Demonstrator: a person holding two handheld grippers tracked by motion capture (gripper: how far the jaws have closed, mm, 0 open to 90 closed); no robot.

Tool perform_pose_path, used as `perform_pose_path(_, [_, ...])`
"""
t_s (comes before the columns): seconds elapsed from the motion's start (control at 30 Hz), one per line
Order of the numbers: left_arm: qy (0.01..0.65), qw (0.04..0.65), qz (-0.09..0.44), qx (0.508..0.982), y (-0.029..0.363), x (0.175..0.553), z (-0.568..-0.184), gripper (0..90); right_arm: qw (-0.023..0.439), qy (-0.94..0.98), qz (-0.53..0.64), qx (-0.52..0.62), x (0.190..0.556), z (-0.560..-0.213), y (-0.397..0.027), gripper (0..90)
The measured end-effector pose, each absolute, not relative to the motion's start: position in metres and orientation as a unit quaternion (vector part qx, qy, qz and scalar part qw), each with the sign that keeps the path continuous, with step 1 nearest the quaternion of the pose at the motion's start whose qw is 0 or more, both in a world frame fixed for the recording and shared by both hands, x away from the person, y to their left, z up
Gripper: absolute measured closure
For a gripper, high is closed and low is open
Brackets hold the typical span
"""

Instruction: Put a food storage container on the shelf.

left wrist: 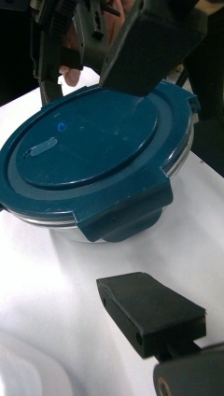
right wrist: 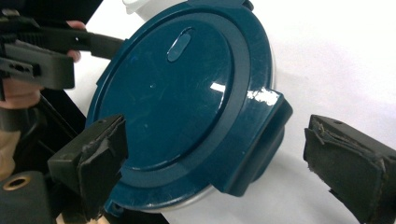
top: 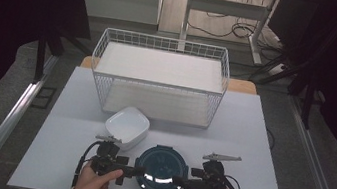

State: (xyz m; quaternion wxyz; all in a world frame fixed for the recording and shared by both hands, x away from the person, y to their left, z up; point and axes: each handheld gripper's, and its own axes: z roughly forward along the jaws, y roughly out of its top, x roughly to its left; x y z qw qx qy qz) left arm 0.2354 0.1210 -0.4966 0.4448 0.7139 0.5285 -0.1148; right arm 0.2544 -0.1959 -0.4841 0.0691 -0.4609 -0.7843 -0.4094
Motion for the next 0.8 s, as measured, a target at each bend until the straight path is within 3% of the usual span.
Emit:
perform_pose_path(0.47, [0.541, 0.45, -0.173, 0.689, 0.111, 0.245, -0.516, 7.7, 0.111, -0.766, -0.41, -0.482, 0.258, -0.496, -0.185, 6.9])
perform_pose_path(0.8, [0.538, 0.454, -0.209, 0.679, 0.107, 0.249, -0.525, 14.8, 0.137, -0.747, -0.411, -0.505, 0.261, -0.504, -0.183, 10.6])
